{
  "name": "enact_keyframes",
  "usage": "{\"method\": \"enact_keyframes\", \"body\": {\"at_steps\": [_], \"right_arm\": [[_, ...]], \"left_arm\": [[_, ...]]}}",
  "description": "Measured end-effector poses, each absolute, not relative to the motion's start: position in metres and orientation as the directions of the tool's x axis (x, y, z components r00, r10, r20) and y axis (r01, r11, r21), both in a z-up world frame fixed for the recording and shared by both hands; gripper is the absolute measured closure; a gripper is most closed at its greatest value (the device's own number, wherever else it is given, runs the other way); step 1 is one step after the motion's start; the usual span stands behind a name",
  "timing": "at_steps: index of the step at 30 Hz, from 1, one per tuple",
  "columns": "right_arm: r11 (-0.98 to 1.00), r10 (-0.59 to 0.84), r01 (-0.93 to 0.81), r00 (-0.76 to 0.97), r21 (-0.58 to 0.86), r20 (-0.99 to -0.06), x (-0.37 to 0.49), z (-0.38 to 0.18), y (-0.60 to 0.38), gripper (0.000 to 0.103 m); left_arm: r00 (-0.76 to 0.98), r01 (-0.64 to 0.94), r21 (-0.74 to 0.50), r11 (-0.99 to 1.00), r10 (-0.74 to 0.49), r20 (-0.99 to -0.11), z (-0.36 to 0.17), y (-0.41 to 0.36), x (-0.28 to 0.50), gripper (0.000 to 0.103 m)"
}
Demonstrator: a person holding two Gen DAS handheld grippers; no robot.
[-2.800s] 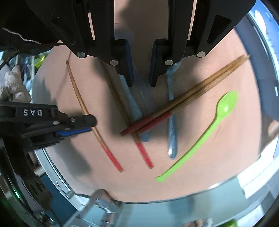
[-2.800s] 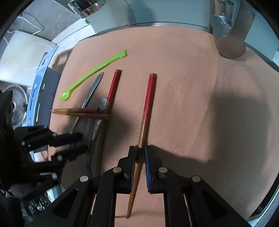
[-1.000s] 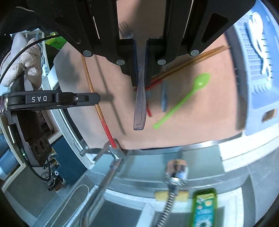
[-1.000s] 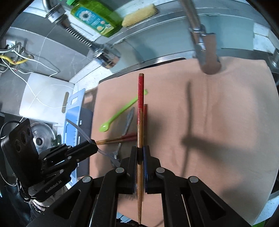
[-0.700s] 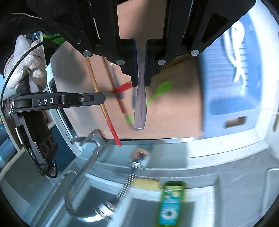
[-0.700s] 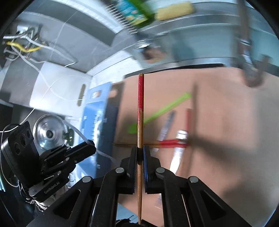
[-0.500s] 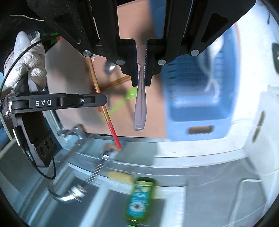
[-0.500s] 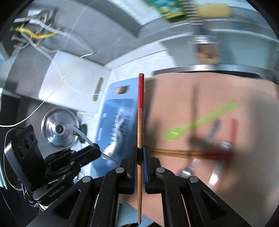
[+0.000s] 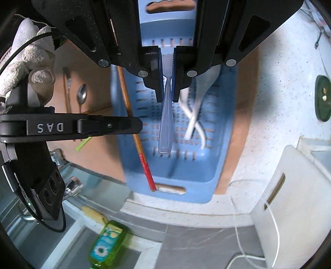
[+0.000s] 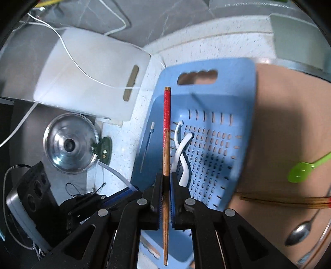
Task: Organize utensils
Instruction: 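Carry the chopstick and fork over the blue basket and lower them in, then open both grippers to drop the chopstick and fork into the basket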
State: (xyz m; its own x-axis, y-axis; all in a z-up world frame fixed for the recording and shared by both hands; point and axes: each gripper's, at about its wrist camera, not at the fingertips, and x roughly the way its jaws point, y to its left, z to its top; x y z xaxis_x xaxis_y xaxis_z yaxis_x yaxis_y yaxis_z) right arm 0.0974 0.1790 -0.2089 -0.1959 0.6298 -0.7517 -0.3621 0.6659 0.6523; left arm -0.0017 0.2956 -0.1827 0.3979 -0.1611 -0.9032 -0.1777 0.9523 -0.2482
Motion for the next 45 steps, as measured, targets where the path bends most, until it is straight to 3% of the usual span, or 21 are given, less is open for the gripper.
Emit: {"method": "enact_keyframes", "body": {"at_steps": [15, 30, 40, 45], "right_arm": [[0.748, 0.471, -0.428, -0.195, 0.507, -0.86, 0.095, -0.259, 0.216, 0.097], [0.751, 0.406, -0.487, -0.191, 0.445, -0.894, 0.1, -0.264, 0.231, 0.096], [0.73, 0.406, -0.528, -0.177, 0.435, -0.897, 0.096, -0.255, 0.24, 0.081], [0.728, 0.426, -0.523, -0.161, 0.443, -0.89, 0.102, -0.245, 0.23, 0.081]], "left_arm": [[0.349, -0.216, -0.257, 0.942, -0.171, -0.921, -0.227, 0.316, 0.015, 0.097], [0.32, -0.255, -0.244, 0.936, -0.157, -0.934, -0.251, 0.324, 0.027, 0.097], [0.314, -0.286, -0.24, 0.928, -0.146, -0.938, -0.251, 0.33, 0.026, 0.096], [0.312, -0.306, -0.239, 0.922, -0.14, -0.94, -0.249, 0.331, 0.023, 0.093]]}}
